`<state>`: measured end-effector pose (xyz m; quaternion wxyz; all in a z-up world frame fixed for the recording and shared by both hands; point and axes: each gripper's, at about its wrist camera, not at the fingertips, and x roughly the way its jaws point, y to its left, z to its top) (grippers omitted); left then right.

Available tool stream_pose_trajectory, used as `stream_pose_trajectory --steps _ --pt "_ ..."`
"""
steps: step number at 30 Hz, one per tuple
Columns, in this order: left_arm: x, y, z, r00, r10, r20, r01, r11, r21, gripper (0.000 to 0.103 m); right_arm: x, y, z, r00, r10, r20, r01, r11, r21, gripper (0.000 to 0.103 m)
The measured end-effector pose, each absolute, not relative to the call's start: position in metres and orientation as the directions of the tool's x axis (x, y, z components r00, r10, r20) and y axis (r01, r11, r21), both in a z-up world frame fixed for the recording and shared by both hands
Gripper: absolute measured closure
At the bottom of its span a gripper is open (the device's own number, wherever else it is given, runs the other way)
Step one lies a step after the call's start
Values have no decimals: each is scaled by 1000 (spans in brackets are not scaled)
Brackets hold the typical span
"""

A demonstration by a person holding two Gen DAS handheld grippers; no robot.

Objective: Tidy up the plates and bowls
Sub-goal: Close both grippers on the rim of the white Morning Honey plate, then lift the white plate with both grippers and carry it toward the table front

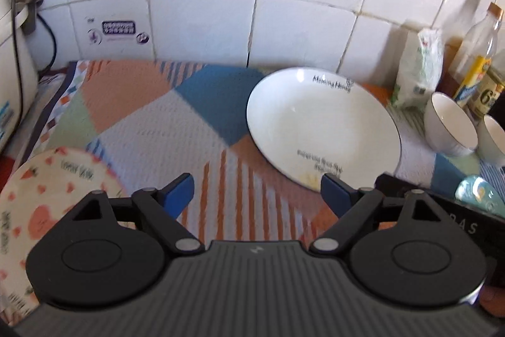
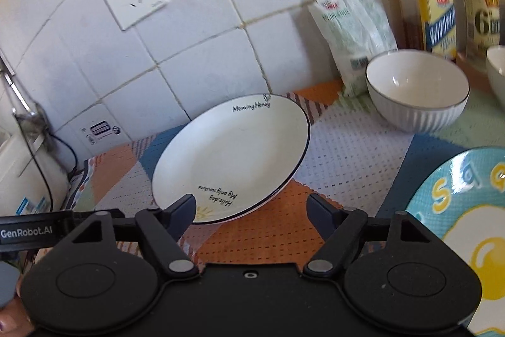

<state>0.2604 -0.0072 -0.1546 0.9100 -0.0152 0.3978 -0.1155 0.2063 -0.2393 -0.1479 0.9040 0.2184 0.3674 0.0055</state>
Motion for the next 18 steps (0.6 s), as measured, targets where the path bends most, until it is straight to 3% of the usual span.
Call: stream_pose_trajectory --steps 3,5,7,12,14,16,17,18 --pt "272 -12 -163 653 -250 -715 235 964 -123 19 220 -239 -156 697 200 -688 170 887 430 25" --pt "281 -13 -171 643 -259 -721 233 963 -138 30 226 -237 -161 686 192 -702 188 885 426 26" --pt "288 -13 -179 618 -263 -741 225 962 -153 42 232 -238 -167 670 177 -721 223 879 422 35" --pt "303 -18 -188 612 -262 -746 208 964 -168 50 243 -243 -177 671 142 -728 271 867 419 38" --pt "310 -20 -189 605 -276 -747 215 960 -181 68 248 -244 -177 676 150 -721 270 861 432 39" --pt "318 -20 -194 587 -286 -757 212 957 -197 79 252 -246 -180 681 150 -717 271 858 437 64" --pt "321 -19 -196 578 -300 -759 203 953 -223 82 254 -250 -182 683 143 -716 289 847 446 69" --pt "324 -17 -198 569 -317 -758 194 948 -252 83 254 -254 -184 687 140 -713 310 831 461 80"
